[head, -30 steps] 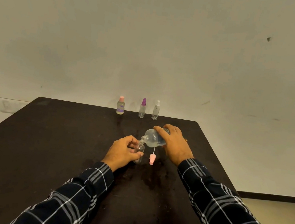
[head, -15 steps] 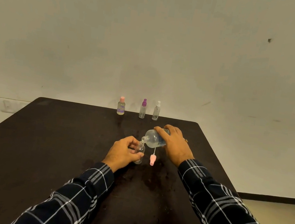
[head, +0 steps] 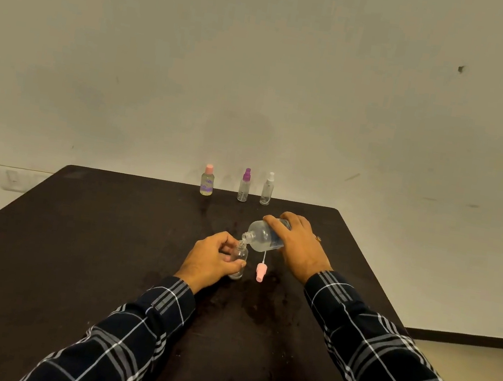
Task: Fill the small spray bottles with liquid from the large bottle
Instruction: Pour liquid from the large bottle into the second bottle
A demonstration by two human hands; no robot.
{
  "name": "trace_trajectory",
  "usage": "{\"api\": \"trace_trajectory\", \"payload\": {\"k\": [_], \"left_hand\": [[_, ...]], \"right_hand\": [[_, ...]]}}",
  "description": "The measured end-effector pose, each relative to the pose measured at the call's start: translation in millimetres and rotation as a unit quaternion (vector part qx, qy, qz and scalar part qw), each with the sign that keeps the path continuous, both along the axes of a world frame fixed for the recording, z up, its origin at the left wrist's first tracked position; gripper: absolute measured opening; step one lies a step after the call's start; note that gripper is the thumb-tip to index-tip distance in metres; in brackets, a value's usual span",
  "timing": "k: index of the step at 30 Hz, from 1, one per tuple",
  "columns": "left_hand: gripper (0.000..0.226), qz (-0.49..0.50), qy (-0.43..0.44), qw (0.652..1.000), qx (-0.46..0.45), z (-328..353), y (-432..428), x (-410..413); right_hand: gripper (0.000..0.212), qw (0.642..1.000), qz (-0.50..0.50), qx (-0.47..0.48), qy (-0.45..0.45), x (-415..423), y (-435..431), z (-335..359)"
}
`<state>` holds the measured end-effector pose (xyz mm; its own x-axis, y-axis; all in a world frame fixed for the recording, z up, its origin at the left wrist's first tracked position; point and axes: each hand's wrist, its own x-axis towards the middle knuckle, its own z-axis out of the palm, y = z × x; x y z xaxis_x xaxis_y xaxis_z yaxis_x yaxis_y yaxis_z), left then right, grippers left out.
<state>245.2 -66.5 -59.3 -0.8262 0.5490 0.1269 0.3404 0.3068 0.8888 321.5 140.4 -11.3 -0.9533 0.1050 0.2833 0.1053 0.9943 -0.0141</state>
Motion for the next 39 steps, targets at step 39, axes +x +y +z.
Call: {"api": "trace_trajectory", "payload": {"k": [39], "left_hand": [[0.027, -0.001, 0.023, 0.999, -0.028, 3.3, -0.1, 2.7]], "right_hand": [[0.076, 0.998, -0.006, -0.056, -0.021, -0.8, 2.4, -6.4]]}}
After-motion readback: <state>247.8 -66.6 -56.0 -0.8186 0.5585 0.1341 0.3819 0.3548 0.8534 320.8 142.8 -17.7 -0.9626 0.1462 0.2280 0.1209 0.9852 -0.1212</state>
